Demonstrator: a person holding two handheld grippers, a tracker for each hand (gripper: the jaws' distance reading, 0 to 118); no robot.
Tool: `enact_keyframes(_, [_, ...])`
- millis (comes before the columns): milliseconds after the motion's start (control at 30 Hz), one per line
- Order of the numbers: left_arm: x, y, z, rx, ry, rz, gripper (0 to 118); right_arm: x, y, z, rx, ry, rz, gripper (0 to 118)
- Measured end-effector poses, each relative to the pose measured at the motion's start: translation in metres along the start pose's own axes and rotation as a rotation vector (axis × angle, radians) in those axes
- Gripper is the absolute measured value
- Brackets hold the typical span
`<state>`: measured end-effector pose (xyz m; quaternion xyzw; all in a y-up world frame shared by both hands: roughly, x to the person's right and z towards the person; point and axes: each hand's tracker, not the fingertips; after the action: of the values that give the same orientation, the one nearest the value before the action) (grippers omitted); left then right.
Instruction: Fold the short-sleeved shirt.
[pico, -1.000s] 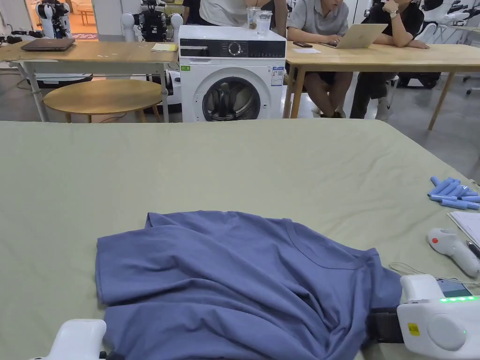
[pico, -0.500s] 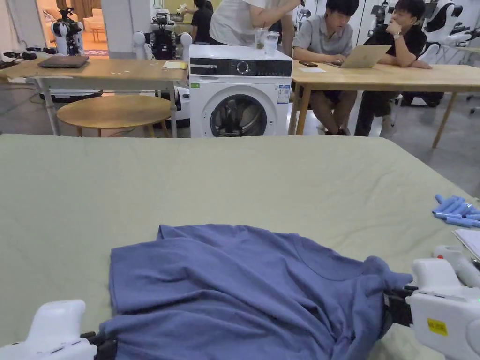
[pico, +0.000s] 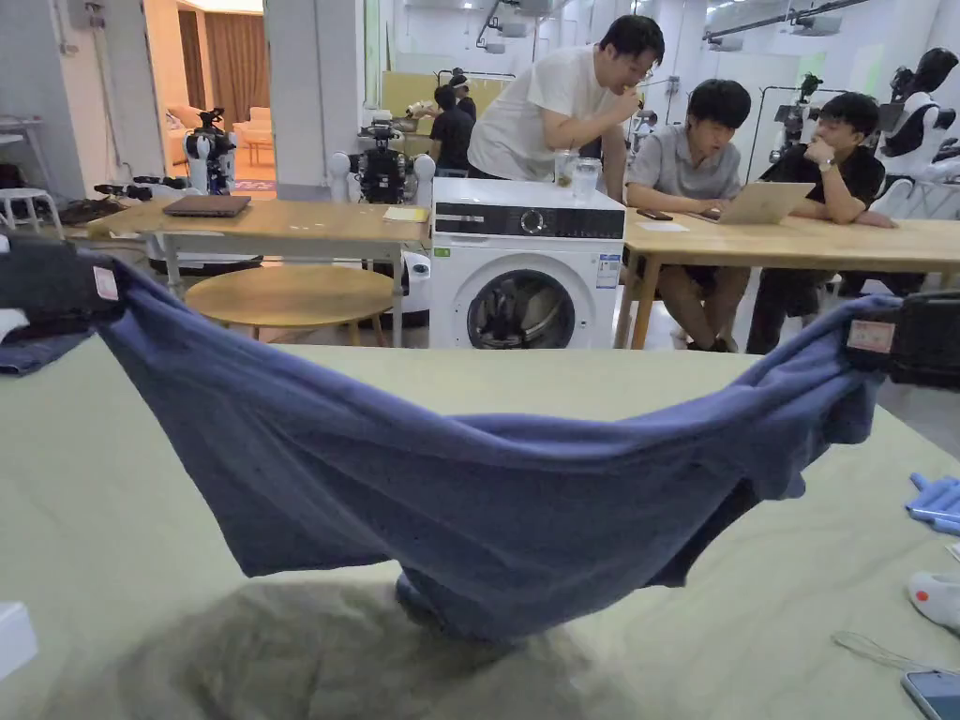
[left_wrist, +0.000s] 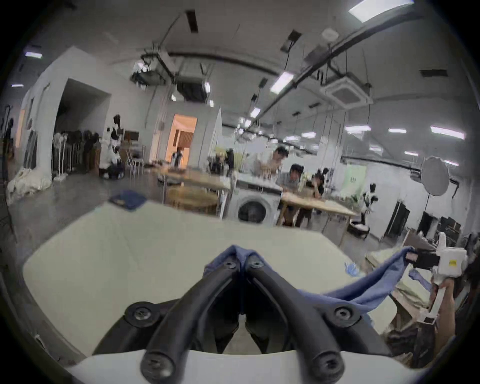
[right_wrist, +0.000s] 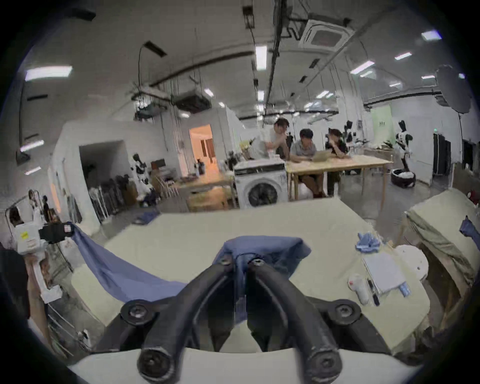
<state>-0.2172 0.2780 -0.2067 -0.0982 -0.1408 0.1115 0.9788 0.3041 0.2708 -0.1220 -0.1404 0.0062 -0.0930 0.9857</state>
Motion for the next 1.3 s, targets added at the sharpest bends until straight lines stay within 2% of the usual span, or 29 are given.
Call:
enact_keyframes(133, [-0.006, 0.063, 0.004, 0.068, -0.010, 0.014, 0, -0.025, 0.049, 0.016, 0.081, 0.031, 0.002, 4])
enact_keyframes(233, [-0.014, 0.098, -0.008, 0.085, 0.000, 0.017, 0, -0.042, 0.081, 0.016, 0.118, 0.018, 0.042, 4])
enact_keyframes(367, [-0.023, 0.123, -0.034, 0.095, 0.032, 0.026, 0, -0.043, 0.119, -0.007, 0.125, 0.034, 0.029, 4])
enact_keyframes(767, [-0.046, 0.168, -0.199, 0.075, 0.051, 0.095, 0, -0.029, 0.197, -0.160, 0.144, -0.035, 0.054, 4])
enact_keyframes(1000, [-0.045, 0.191, -0.296, 0.153, 0.067, 0.073, 0, -0.024, 0.237, -0.254, 0.200, -0.108, 0.160, 4])
enact_keyframes(1167, [-0.044, 0.183, -0.333, 0.258, 0.068, 0.066, 0, -0.020, 0.236, -0.296, 0.271, -0.140, 0.186, 4])
enact_keyframes(1300, [-0.050, 0.155, -0.348, 0.218, 0.111, 0.018, 0, -0.014, 0.211, -0.311, 0.273, -0.156, 0.219, 4])
